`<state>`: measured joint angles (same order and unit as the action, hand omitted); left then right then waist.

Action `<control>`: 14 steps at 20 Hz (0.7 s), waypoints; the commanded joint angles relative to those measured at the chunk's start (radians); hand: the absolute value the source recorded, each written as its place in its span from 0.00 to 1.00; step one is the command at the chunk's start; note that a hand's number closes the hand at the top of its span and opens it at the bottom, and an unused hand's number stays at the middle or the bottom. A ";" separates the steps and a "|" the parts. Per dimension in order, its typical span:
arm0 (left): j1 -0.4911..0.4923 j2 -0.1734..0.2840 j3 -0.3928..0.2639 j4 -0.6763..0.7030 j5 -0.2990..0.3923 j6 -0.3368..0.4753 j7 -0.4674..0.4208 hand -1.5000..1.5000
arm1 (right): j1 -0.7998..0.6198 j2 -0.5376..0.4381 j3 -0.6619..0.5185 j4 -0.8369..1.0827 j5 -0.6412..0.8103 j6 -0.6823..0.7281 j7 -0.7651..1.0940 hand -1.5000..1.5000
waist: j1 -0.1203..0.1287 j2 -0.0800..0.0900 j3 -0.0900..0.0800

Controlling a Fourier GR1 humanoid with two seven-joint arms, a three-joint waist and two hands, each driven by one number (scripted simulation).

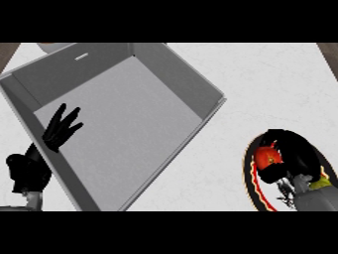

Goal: Pick the tomato from the plate and place it in the cardboard box

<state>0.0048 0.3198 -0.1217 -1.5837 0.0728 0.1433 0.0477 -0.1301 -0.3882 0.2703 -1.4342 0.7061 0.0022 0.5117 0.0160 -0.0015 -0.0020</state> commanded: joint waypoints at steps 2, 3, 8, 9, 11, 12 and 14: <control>0.014 0.017 -0.017 0.020 -0.096 0.053 0.003 0.50 | -0.172 0.071 0.142 0.050 0.093 0.029 -0.077 1.00 | 0.027 0.007 0.003; -0.041 0.014 -0.011 0.047 -0.101 0.066 0.064 0.50 | -0.193 0.069 0.123 0.101 0.093 0.003 -0.130 1.00 | 0.009 0.008 0.004; -0.033 0.048 0.041 0.082 -0.078 0.021 0.026 0.50 | -0.216 0.088 0.142 0.028 0.168 0.000 -0.083 1.00 | -0.017 0.002 0.002; -0.027 0.023 0.020 0.096 -0.112 0.046 -0.007 0.50 | -0.227 0.110 0.135 0.019 0.176 -0.005 -0.052 1.00 | -0.017 0.002 0.002; -0.031 0.005 0.016 0.069 -0.117 0.071 0.039 0.50 | -0.301 0.090 0.060 0.026 0.127 0.039 -0.068 1.00 | -0.015 0.002 0.002; 0.035 0.013 0.031 0.072 -0.094 0.042 -0.033 0.50 | -0.200 0.075 0.076 -0.099 0.109 0.026 -0.083 1.00 | -0.022 -0.001 0.002; 0.007 0.028 0.025 0.016 -0.095 0.053 0.065 0.50 | -0.245 0.109 0.062 -0.135 0.055 0.036 -0.116 1.00 | -0.019 -0.001 0.003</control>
<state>0.0086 0.3156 -0.1068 -1.5956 0.0554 0.1503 0.0631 -0.3628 -0.2955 0.3549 -1.4785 0.8083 0.0292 0.4264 0.0018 -0.0064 -0.0019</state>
